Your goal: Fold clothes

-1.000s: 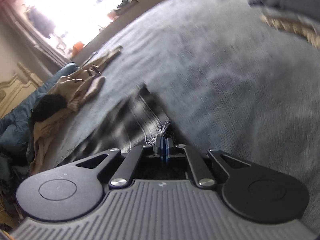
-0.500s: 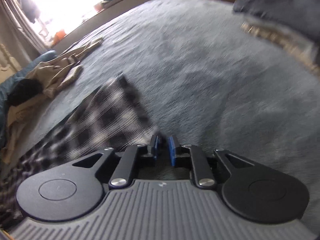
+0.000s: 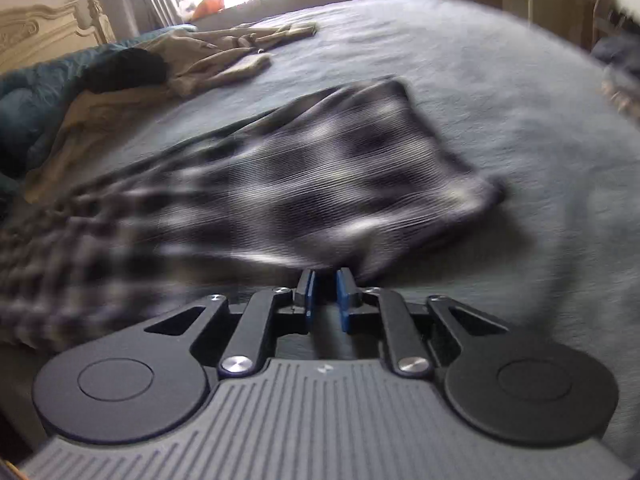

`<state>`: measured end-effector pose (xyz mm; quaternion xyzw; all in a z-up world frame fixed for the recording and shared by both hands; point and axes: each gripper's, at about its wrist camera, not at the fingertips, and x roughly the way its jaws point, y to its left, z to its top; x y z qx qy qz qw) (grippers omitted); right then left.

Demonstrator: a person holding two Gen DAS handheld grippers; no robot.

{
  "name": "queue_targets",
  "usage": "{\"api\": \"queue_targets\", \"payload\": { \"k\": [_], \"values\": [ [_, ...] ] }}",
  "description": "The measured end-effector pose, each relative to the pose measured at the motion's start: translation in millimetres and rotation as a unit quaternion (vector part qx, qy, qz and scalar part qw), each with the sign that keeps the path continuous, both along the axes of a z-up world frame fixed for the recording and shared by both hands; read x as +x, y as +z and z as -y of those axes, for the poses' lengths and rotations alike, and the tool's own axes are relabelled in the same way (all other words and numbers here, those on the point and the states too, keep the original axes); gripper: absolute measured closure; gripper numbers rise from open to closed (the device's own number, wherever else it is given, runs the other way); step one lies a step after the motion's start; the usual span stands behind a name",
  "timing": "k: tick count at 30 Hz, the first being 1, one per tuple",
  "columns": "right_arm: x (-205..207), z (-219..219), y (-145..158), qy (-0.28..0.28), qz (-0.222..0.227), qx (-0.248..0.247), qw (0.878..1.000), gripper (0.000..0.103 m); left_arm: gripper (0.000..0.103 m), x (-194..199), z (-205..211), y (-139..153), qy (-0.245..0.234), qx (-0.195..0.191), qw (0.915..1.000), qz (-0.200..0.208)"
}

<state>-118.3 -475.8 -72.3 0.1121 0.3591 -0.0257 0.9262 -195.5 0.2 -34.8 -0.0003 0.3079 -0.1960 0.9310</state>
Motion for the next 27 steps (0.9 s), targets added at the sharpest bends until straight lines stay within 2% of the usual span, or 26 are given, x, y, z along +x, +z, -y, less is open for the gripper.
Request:
{"api": "queue_targets", "payload": {
  "k": [1,2,4,5,8,11,12,13,15,18,22,24,27],
  "values": [
    [-5,2,5,-0.023,-0.007,-0.01,1.0,0.094,0.072,2,-16,2,0.023,-0.019,0.9996,-0.004],
    [-9,-3,12,-0.023,0.003,-0.013,1.0,0.09,0.072,4,-26,3,0.038,-0.034,0.9987,-0.008],
    [-18,-16,27,-0.011,0.032,-0.015,0.999,0.09,0.071,14,-43,3,0.063,-0.063,0.9957,-0.024],
    [-21,-30,34,0.01,0.053,-0.009,0.999,0.09,0.071,20,-46,1,0.068,-0.067,0.995,-0.029],
    [-21,-88,39,0.106,0.111,-0.008,0.988,0.089,0.071,36,-45,-13,0.094,-0.04,0.9933,-0.054],
    [-11,-131,18,0.165,0.093,-0.044,0.981,0.086,0.071,39,-51,-26,0.109,-0.051,0.99,-0.074],
    [-9,-135,7,0.166,0.072,-0.058,0.982,0.086,0.071,36,-55,-24,0.113,-0.056,0.9895,-0.07],
    [-7,-136,-4,0.161,0.046,-0.073,0.983,0.086,0.071,34,-59,-23,0.117,-0.062,0.9891,-0.066],
    [-19,-120,-15,0.152,0.051,-0.07,0.985,0.086,0.071,30,-63,-17,0.119,-0.058,0.9898,-0.051],
    [-22,-98,4,0.114,0.022,-0.061,0.991,0.086,0.068,29,-58,1,0.101,-0.054,0.9934,-0.008],
    [-1,-87,39,0.104,0.088,-0.046,0.99,0.086,0.066,46,-28,5,0.059,-0.073,0.9955,0.012],
    [21,-87,36,0.121,0.104,-0.043,0.986,0.086,0.066,56,-10,-4,0.046,-0.067,0.9967,0.01],
    [36,-73,4,0.111,0.07,-0.034,0.991,0.086,0.066,66,7,-25,0.042,-0.032,0.9986,0.003]
  ]
}}
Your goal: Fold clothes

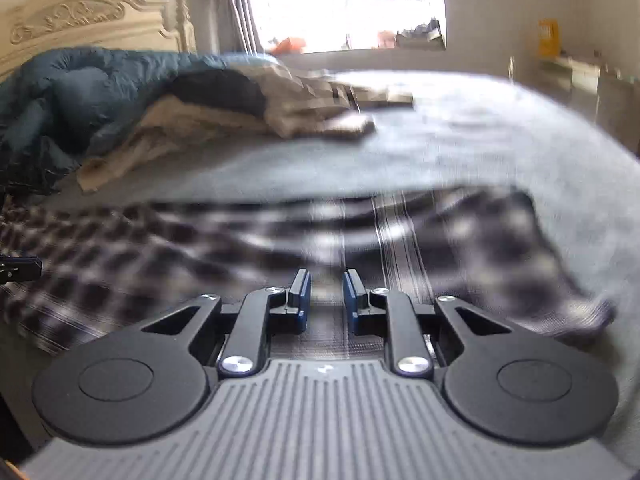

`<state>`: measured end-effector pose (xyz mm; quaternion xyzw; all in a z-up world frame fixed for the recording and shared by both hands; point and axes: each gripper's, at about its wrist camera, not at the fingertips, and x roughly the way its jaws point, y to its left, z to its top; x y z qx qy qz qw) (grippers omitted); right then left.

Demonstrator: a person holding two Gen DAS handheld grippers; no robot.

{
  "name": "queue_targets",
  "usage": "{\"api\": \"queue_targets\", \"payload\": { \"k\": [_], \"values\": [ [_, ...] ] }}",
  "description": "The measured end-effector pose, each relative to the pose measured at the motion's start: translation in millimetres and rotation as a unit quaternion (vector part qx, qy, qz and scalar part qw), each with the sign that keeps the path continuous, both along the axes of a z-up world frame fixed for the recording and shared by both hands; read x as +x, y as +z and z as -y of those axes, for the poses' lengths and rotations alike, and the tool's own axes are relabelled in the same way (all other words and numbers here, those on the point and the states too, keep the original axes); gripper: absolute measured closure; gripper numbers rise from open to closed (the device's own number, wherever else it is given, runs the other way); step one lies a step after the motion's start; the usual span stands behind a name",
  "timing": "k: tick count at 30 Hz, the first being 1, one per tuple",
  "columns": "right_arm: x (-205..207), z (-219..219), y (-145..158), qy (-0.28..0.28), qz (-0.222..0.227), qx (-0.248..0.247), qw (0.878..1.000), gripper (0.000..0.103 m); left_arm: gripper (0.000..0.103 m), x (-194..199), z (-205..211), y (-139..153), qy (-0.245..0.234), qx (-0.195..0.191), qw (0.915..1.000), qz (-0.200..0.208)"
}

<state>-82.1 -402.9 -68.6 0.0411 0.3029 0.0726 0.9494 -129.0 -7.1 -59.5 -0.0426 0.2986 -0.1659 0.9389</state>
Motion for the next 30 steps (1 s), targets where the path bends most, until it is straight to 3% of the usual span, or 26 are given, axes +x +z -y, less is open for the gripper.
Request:
{"api": "queue_targets", "payload": {
  "k": [1,4,7,9,12,15,18,20,25,30],
  "values": [
    [-5,7,-11,-0.017,-0.015,-0.006,1.0,0.088,0.066,2,0,-7,0.0,0.006,1.0,-0.005],
    [-34,53,-17,-0.073,0.0,0.048,0.996,0.095,0.066,6,-9,-20,-0.002,-0.006,0.9999,-0.014],
    [-29,62,7,-0.139,0.008,0.0,0.99,0.088,0.058,5,-23,-26,-0.008,-0.051,0.9986,-0.008],
    [-13,47,26,-0.11,0.036,0.009,0.993,0.089,0.058,6,-30,-32,-0.003,-0.079,0.9968,-0.005],
    [29,-5,36,-0.007,0.05,0.01,0.999,0.089,0.058,3,-36,-37,0.009,-0.096,0.9953,0.006],
    [79,-41,20,0.059,0.004,-0.004,0.998,0.091,0.058,-2,-29,-39,0.011,-0.069,0.9972,0.025],
    [119,-23,-2,0.026,-0.043,-0.022,0.998,0.094,0.055,-8,-19,-39,0.004,-0.031,0.9985,0.044],
    [138,9,1,-0.03,-0.052,0.007,0.998,0.103,0.053,-12,-15,-39,-0.003,-0.014,0.9985,0.053],
    [150,58,15,-0.128,-0.057,0.044,0.989,0.098,0.052,-13,-17,-40,-0.011,-0.022,0.9982,0.055],
    [164,37,11,-0.06,-0.074,0.055,0.994,0.1,0.052,-10,-15,-40,-0.008,-0.024,0.9981,0.057]
  ]
}}
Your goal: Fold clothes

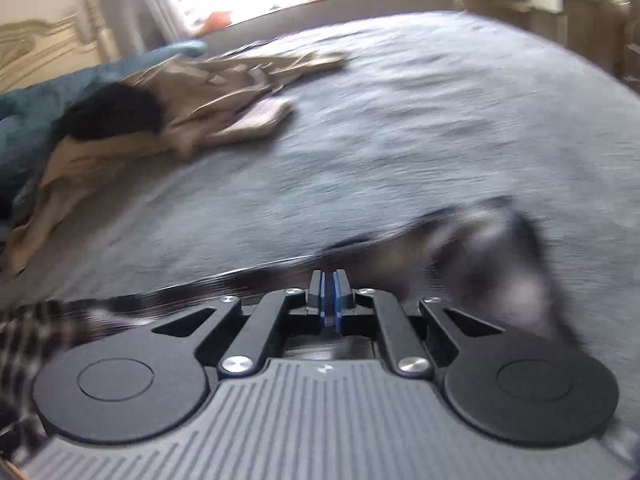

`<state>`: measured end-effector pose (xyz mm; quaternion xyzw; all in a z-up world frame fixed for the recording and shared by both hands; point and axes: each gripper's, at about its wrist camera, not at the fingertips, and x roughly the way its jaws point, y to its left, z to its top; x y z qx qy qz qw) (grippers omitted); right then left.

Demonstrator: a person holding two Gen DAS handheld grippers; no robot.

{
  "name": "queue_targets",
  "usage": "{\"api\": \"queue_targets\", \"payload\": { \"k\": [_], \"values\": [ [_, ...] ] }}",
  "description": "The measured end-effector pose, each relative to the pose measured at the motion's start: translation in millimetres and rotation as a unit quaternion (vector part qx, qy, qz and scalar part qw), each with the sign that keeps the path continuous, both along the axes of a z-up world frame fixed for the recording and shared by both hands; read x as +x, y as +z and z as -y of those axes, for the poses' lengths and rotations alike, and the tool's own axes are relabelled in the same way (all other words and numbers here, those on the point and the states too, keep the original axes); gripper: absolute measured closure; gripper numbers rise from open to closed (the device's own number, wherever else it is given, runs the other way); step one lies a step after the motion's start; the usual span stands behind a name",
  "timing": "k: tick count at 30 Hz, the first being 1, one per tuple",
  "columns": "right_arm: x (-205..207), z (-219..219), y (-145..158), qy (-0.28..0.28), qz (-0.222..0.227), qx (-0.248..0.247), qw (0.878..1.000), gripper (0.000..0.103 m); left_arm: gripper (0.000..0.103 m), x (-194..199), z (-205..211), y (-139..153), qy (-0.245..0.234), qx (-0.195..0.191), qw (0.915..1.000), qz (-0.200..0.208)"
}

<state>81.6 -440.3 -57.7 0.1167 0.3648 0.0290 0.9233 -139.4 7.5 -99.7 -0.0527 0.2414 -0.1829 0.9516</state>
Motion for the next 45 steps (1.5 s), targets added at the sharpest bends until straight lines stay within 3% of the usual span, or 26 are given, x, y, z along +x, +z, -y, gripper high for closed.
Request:
{"api": "queue_targets", "payload": {
  "k": [1,3,4,7,10,12,15,17,19,22,23,27,29,30,32,34,37,40,42,44,45],
  "values": [
    [11,4,-8,-0.007,-0.014,-0.014,1.0,0.103,0.052,0,1,0,0.0,0.002,1.0,0.0],
    [30,31,-14,-0.029,-0.007,0.009,1.0,0.103,0.052,1,1,0,0.0,0.003,1.0,-0.001],
    [32,44,-11,-0.057,0.006,0.022,0.998,0.103,0.052,1,1,0,0.0,0.003,1.0,-0.001],
    [28,72,8,-0.14,0.039,-0.007,0.989,0.098,0.052,2,0,0,-0.001,0.004,1.0,-0.001],
    [7,80,22,-0.097,0.033,0.043,0.994,0.098,0.051,2,0,0,-0.001,0.005,1.0,-0.001],
    [6,67,18,-0.055,-0.005,0.036,0.998,0.097,0.051,2,1,1,0.001,0.006,1.0,-0.002],
    [11,75,-2,-0.066,-0.046,0.012,0.997,0.101,0.051,3,4,4,0.003,0.016,0.9998,-0.009],
    [17,104,-8,-0.125,-0.037,0.011,0.991,0.103,0.051,3,4,6,0.005,0.019,0.9997,-0.013],
    [10,128,1,-0.202,-0.022,0.002,0.979,0.097,0.051,3,4,7,0.007,0.021,0.9996,-0.017],
    [-17,126,22,-0.164,0.008,-0.001,0.986,0.097,0.051,4,3,7,0.008,0.02,0.9995,-0.021],
    [-25,119,25,-0.129,0.01,0.009,0.992,0.097,0.051,4,3,7,0.009,0.02,0.9995,-0.022],
    [-35,80,3,0.006,-0.048,0.017,0.999,0.096,0.051,5,5,8,0.019,0.019,0.9992,-0.029],
    [-43,82,-9,0.006,-0.067,-0.026,0.997,0.101,0.05,5,6,9,0.022,0.018,0.9991,-0.032],
    [-50,91,-3,-0.028,-0.058,-0.04,0.997,0.103,0.05,6,6,10,0.022,0.02,0.999,-0.034],
    [-65,110,12,-0.113,-0.041,-0.068,0.99,0.094,0.05,7,6,12,0.022,0.022,0.9988,-0.038],
    [-82,111,27,-0.111,-0.004,-0.097,0.989,0.094,0.05,7,6,12,0.024,0.023,0.9986,-0.042],
    [-106,81,37,-0.016,0.037,-0.031,0.999,0.094,0.05,7,8,13,0.031,0.026,0.9981,-0.046],
    [-123,36,17,0.077,0.022,-0.049,0.996,0.096,0.05,7,10,14,0.041,0.028,0.9976,-0.049],
    [-132,45,-3,0.054,-0.01,-0.089,0.995,0.096,0.05,8,11,15,0.046,0.027,0.9973,-0.051],
    [-140,90,-11,-0.026,0.0,-0.057,0.998,0.103,0.05,9,11,16,0.045,0.028,0.9971,-0.055],
    [-146,117,-8,-0.078,0.007,-0.011,0.997,0.103,0.05,10,10,16,0.045,0.028,0.997,-0.057]
  ]
}}
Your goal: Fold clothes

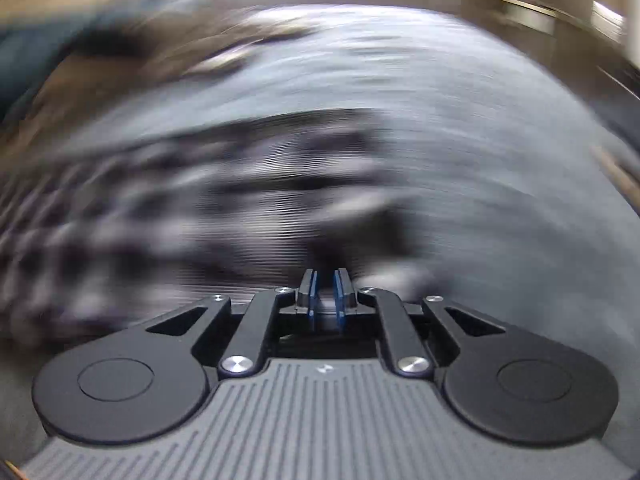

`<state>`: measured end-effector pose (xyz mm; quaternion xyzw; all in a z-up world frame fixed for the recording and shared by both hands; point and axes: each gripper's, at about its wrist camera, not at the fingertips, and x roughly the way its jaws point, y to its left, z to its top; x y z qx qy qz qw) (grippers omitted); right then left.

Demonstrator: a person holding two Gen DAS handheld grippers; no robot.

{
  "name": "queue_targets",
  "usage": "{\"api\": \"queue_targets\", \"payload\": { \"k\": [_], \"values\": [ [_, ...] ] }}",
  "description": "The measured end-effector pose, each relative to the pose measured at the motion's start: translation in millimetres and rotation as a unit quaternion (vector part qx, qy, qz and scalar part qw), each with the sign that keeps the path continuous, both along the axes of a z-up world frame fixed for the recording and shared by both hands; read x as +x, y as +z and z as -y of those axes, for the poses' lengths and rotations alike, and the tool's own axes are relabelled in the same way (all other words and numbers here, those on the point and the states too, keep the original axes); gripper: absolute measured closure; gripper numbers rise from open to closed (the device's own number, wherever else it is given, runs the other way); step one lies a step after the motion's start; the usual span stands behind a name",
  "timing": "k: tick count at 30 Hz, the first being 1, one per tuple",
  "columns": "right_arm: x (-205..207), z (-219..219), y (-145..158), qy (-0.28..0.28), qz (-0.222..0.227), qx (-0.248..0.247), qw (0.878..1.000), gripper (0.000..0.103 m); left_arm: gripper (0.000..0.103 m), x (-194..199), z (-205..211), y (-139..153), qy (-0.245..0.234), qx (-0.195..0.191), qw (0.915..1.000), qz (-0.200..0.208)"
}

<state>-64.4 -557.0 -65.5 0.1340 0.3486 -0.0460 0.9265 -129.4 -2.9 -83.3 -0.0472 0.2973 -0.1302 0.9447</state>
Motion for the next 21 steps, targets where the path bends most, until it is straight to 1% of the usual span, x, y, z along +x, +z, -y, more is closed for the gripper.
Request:
{"api": "queue_targets", "payload": {
  "k": [1,2,3,4,6,8,10,12,13,14,17,18,21],
  "values": [
    [-7,17,5,-0.054,0.006,0.016,0.998,0.095,0.05,1,0,1,0.001,0.001,1.0,-0.002],
    [-14,19,13,-0.078,0.014,-0.014,0.997,0.095,0.05,1,0,2,0.001,0.002,1.0,-0.004],
    [-21,11,19,-0.072,0.026,-0.046,0.996,0.095,0.05,1,0,4,0.005,0.006,1.0,-0.006],
    [-24,1,23,-0.056,0.038,-0.052,0.996,0.095,0.05,0,-1,8,0.013,0.011,0.9998,-0.007],
    [-28,-28,30,-0.012,0.058,-0.034,0.998,0.095,0.05,-5,-6,18,0.034,0.019,0.9992,-0.012],
    [-30,-65,37,0.025,0.077,-0.039,0.996,0.095,0.05,-15,-18,36,0.057,0.022,0.9981,-0.01],
    [-30,-89,43,0.055,0.099,-0.032,0.993,0.094,0.05,-31,-37,59,0.093,0.028,0.9953,-0.003],
    [-28,-120,47,0.102,0.112,0.004,0.988,0.094,0.049,-46,-57,79,0.127,0.036,0.9912,0.001],
    [-29,-134,51,0.125,0.116,0.018,0.985,0.094,0.049,-54,-67,84,0.143,0.037,0.9891,0.002],
    [-26,-156,51,0.155,0.117,0.021,0.981,0.094,0.049,-63,-76,88,0.158,0.038,0.9867,0.003],
    [-18,-229,49,0.232,0.11,0.011,0.967,0.094,0.049,-79,-100,81,0.191,0.015,0.9815,-0.014],
    [-16,-248,48,0.256,0.106,0.016,0.961,0.094,0.049,-82,-108,77,0.198,0.004,0.9798,-0.024],
    [-16,-293,33,0.302,0.08,0.0,0.95,0.096,0.049,-91,-122,56,0.206,-0.02,0.9769,-0.053]
  ]
}}
